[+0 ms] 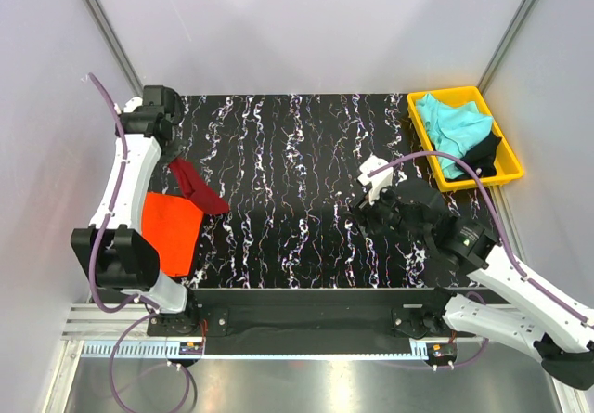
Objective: Fold and stack the t-shirts
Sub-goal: Neatly place the folded tshirt to the corner
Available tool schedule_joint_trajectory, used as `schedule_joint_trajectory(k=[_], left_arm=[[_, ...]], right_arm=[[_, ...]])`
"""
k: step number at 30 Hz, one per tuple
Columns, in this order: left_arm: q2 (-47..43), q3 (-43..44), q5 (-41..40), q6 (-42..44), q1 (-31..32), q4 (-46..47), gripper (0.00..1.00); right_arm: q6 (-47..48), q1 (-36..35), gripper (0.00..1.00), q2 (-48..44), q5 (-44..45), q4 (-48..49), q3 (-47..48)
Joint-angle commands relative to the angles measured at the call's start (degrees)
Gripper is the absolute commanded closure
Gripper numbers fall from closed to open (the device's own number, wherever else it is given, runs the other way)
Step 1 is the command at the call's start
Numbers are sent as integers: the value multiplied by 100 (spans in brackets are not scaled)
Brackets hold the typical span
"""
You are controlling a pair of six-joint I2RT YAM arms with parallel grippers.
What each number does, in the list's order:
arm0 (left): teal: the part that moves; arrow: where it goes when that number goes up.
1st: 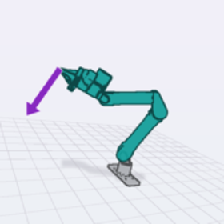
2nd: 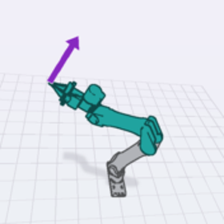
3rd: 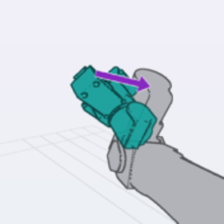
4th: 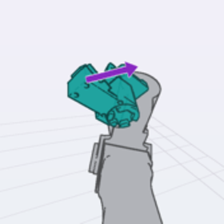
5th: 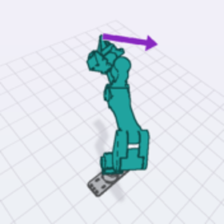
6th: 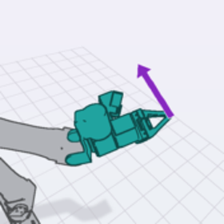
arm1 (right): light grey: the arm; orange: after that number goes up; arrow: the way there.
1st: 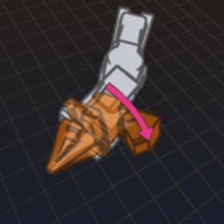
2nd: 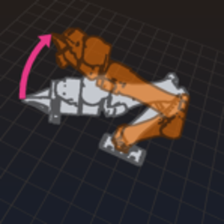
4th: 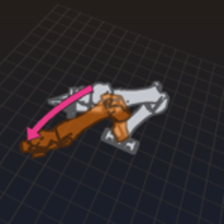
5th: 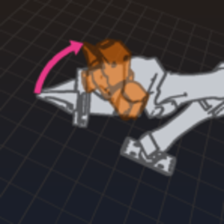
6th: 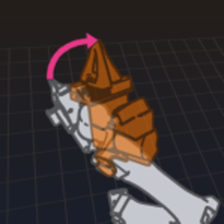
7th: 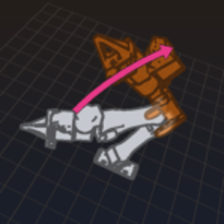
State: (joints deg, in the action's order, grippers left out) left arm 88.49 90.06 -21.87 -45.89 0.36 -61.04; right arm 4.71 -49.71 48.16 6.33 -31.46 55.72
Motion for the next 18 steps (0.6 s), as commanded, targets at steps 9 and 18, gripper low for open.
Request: schedule_joint_trajectory(k=[9,18], left_arm=[[-183,872,-327,344,-467,-119,100],[-315,812,-336,546,-633,-286,100]], right_arm=[[-49,23,36,-211,-158,-9,123],[-5,23,36,-228,-132,-18,62]])
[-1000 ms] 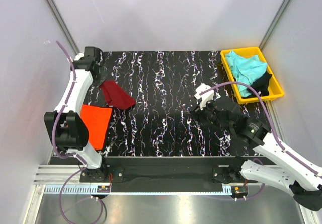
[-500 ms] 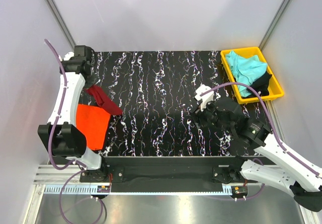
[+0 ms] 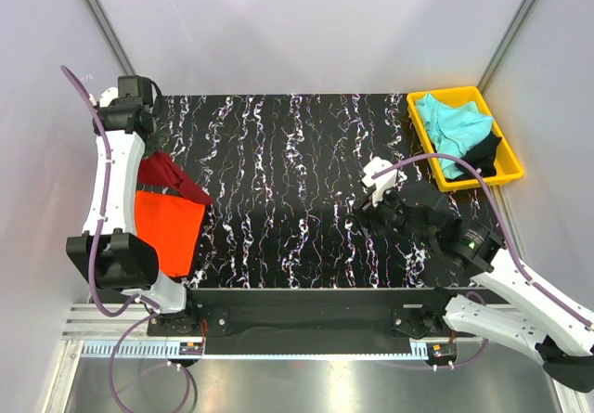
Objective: Fold and stack the t-shirts
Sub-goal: Neatly place the folded tshirt to the corner
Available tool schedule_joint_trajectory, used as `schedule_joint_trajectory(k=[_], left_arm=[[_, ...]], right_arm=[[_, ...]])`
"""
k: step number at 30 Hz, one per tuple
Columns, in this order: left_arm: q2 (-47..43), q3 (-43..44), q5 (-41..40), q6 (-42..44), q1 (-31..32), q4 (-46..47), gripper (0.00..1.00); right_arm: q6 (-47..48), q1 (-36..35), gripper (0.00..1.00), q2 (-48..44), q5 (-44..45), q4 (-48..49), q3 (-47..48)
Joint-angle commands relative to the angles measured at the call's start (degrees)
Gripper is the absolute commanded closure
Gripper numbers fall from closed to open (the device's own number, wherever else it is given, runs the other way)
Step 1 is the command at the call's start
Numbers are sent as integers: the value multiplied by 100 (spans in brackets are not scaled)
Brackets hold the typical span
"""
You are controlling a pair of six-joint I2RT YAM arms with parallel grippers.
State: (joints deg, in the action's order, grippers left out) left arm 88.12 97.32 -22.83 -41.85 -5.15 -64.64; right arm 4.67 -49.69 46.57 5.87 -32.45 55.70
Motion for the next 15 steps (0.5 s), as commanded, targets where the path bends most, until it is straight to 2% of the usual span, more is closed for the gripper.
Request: schedule_joint_trajectory(k=[1,15], left_arm=[[-269,42,-231,185,-109,66,100],[-611,-353,-354,397,-276,66,100]], right_arm=[[-1,21,36,-86,-86,81,72],[34,21,35,19,-253,72,81]])
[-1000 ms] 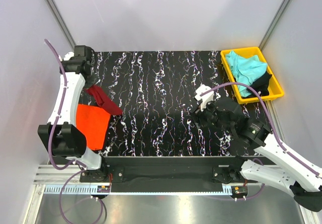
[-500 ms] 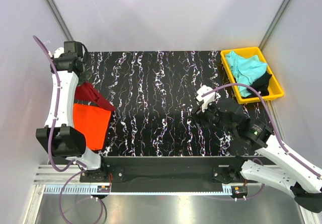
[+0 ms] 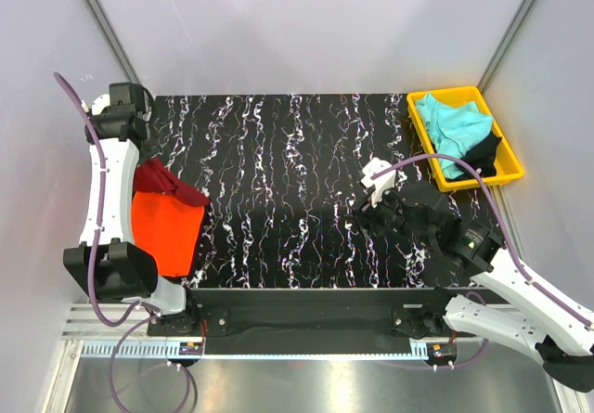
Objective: Fold and stack the t-shirts
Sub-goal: Neatly place the folded tshirt to the corner
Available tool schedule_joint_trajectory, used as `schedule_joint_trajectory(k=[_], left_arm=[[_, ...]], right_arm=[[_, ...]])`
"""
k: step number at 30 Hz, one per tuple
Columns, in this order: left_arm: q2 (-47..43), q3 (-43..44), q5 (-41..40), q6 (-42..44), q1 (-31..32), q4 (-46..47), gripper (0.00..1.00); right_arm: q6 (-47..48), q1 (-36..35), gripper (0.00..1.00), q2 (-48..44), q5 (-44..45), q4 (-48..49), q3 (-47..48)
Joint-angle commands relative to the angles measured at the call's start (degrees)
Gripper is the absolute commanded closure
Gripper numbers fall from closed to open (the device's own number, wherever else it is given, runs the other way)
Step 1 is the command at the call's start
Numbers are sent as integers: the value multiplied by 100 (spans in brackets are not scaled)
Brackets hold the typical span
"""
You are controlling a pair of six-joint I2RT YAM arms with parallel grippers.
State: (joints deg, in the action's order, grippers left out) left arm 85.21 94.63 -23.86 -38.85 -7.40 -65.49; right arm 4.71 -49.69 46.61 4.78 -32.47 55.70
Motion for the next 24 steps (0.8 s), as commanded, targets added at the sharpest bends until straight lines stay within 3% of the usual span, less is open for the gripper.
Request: schedule_joint_trajectory(k=[1,11,24], left_arm=[[-373,-172,-260,97,-60,160,100],[-760,-691,-321,132,-209,133,100],[-1437,-2052,-234,-298,-552,142,100]], right_arm=[[21,21,35,32,-144,83,99],[-49,21,35,-3,-214,57,72],[-76,21,35,-64,-319,-31,81]])
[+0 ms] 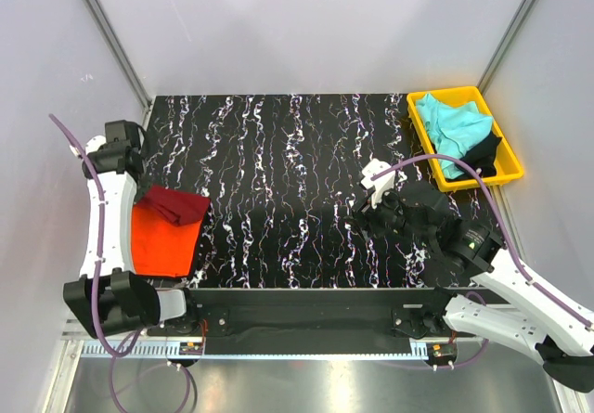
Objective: Fold and stack the t-shirts
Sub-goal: Neatly place the folded tshirt to the corner
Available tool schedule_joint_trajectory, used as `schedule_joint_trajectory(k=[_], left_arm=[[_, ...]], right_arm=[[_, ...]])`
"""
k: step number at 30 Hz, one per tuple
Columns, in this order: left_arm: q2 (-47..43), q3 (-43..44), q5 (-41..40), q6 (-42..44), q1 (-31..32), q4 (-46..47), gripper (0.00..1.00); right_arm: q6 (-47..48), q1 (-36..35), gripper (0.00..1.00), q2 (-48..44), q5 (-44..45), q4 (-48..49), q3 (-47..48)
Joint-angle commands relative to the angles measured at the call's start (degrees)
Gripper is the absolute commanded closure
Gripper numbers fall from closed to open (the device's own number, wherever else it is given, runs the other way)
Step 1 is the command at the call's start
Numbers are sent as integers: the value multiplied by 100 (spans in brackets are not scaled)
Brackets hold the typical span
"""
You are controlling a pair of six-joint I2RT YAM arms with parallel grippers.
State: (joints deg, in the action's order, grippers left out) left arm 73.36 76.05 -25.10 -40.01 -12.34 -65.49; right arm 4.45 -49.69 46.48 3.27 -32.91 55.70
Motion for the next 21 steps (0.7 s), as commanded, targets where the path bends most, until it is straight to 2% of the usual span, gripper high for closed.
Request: schedule_joint_trajectory(k=[1,11,21], left_arm=[[-313,-266,-100,-217,-76,134,100],[-630,-1223,-73,-525,-392,98,97],[-587,-1663,-188,-727,-647,28,93]], right_arm=[[-32,21,35,-42,-186,12,90],[-40,21,35,-51,-309,-5,81],[-49,21,35,-16,-309,-5,73]])
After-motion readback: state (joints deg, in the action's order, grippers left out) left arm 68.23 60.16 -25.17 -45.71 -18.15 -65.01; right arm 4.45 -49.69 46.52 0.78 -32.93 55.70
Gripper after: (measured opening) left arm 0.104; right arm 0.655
